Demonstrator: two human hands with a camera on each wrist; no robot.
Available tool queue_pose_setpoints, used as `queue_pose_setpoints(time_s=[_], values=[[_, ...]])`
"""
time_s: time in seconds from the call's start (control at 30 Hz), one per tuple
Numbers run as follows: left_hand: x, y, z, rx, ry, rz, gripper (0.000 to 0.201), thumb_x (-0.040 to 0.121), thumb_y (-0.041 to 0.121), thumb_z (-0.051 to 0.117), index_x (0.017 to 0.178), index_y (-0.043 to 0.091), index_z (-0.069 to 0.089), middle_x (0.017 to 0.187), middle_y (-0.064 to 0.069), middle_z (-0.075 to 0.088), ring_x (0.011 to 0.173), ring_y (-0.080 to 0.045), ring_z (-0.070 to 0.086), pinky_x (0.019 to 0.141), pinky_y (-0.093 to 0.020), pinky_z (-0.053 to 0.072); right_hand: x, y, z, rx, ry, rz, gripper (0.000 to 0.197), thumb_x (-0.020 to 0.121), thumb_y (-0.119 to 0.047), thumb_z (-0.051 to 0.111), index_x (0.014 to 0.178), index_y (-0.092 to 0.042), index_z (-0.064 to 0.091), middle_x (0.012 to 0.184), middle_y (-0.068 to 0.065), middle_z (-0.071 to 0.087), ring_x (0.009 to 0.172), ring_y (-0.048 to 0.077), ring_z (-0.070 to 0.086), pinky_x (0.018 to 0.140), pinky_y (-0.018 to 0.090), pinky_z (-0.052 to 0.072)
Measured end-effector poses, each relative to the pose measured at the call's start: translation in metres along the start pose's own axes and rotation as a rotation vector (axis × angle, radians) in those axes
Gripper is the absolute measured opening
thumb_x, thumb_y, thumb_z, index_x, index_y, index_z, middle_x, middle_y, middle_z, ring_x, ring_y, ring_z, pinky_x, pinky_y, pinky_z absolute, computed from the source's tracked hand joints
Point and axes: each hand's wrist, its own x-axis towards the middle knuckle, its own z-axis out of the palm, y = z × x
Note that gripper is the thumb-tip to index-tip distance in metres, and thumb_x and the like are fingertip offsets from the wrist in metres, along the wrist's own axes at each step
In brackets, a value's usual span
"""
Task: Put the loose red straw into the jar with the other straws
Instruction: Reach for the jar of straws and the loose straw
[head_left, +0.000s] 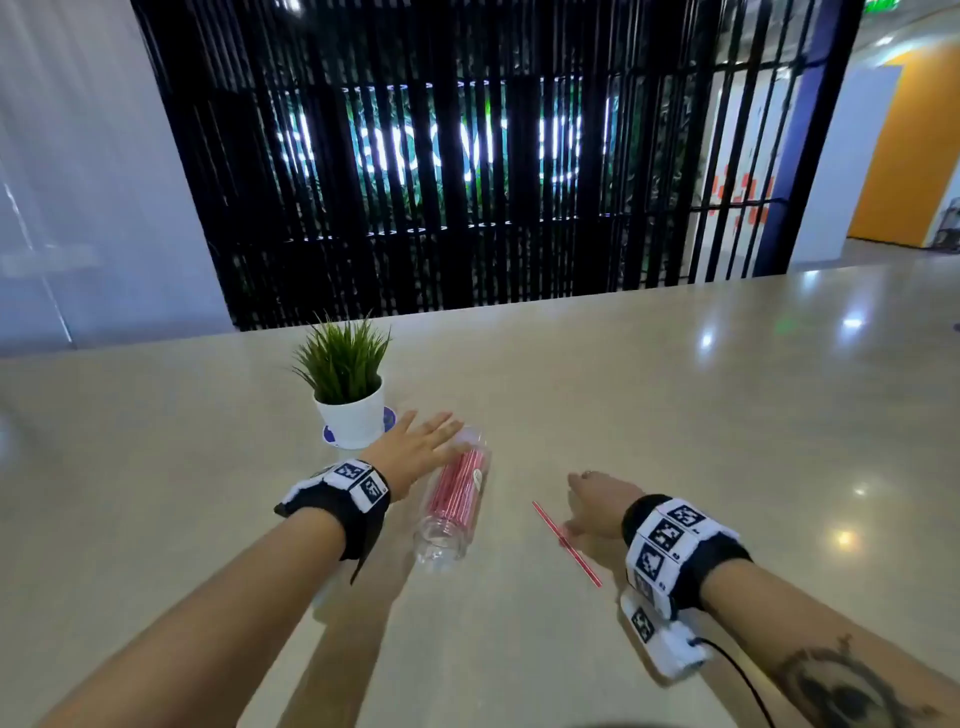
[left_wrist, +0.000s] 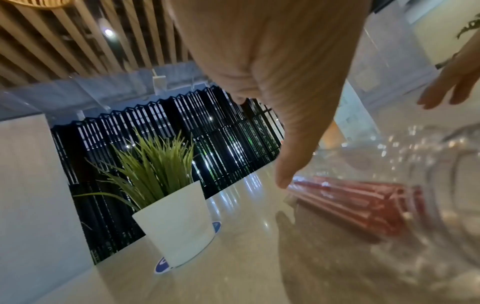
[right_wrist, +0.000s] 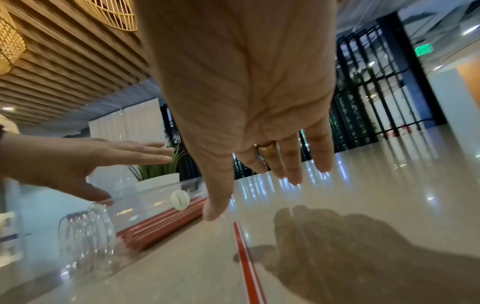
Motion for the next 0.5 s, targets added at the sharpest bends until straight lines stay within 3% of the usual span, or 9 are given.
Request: queue_pose_setpoints(time_s=[0.07, 0.13, 0.2, 0.27, 0.33, 0.4, 0.5], values=[[0.010, -0.001, 0.002, 0.082, -0.023, 0.058, 0.092, 0.077, -0.012, 0.051, 0.143, 0.021, -0.003, 0.155, -0.012, -0.007, 0.141, -0.028, -0.007, 0.111, -0.054, 0.008, 0.011, 0.000, 0.003, -0.019, 0.000, -0.014, 0.041, 0.087, -0.033, 0.059, 0.117, -0.007, 0.053, 0.124, 0.010, 0.056, 0.109, 0.026, 0.057, 0.090, 0.035, 0.048], [0.019, -0.001, 0.006, 0.180, -0.024, 0.131, 0.094, 0.077, -0.010, 0.054, 0.143, 0.021, -0.005, 0.155, -0.012, -0.009, 0.141, -0.028, -0.007, 0.110, -0.054, 0.009, 0.019, 0.000, 0.007, -0.008, -0.016, -0.029, 0.030, 0.087, -0.029, 0.061, 0.106, -0.006, 0.058, 0.109, 0.009, 0.062, 0.093, 0.024, 0.060, 0.079, 0.030, 0.048], [0.028, -0.004, 0.009, 0.243, 0.011, 0.208, 0.094, 0.078, -0.005, 0.057, 0.143, 0.021, -0.005, 0.155, -0.013, -0.004, 0.141, -0.029, 0.000, 0.110, -0.053, 0.015, 0.025, -0.003, 0.009, -0.001, -0.039, -0.070, 0.022, 0.086, -0.024, 0.062, 0.098, -0.007, 0.059, 0.094, 0.007, 0.059, 0.081, 0.022, 0.054, 0.071, 0.028, 0.044], [0.035, -0.004, 0.006, 0.340, 0.044, 0.250, 0.094, 0.074, 0.006, 0.065, 0.142, 0.023, 0.001, 0.154, -0.011, 0.013, 0.139, -0.029, 0.015, 0.107, -0.051, 0.026, 0.033, -0.003, 0.008, -0.014, -0.048, -0.102, 0.014, 0.086, -0.022, 0.062, 0.087, -0.011, 0.054, 0.089, 0.005, 0.052, 0.079, 0.022, 0.051, 0.069, 0.028, 0.041], [0.043, -0.003, 0.006, 0.423, 0.035, 0.305, 0.095, 0.067, 0.019, 0.072, 0.140, 0.026, 0.012, 0.150, -0.006, 0.029, 0.136, -0.026, 0.028, 0.103, -0.047, 0.035, 0.038, 0.000, 0.006, -0.027, -0.055, -0.134, 0.019, 0.085, -0.023, 0.062, 0.076, -0.012, 0.049, 0.087, 0.004, 0.051, 0.078, 0.022, 0.049, 0.069, 0.027, 0.039], [0.049, 0.001, 0.009, 0.421, 0.004, 0.342, 0.090, 0.067, 0.023, 0.072, 0.140, 0.028, 0.020, 0.149, -0.005, 0.032, 0.135, -0.026, 0.028, 0.103, -0.047, 0.034, 0.043, 0.004, 0.008, -0.015, -0.051, -0.160, 0.025, 0.085, -0.023, 0.062, 0.068, -0.012, 0.048, 0.083, 0.003, 0.050, 0.078, 0.021, 0.049, 0.068, 0.027, 0.038], [0.051, 0.004, 0.005, 0.368, 0.060, 0.383, 0.083, 0.047, 0.034, 0.081, 0.124, 0.029, 0.050, 0.135, -0.003, 0.052, 0.126, -0.026, 0.044, 0.095, -0.046, 0.043, 0.046, 0.009, 0.010, 0.015, -0.046, -0.177, 0.038, 0.085, -0.026, 0.063, 0.060, -0.017, 0.035, 0.067, -0.002, 0.042, 0.077, 0.021, 0.049, 0.066, 0.027, 0.038]])
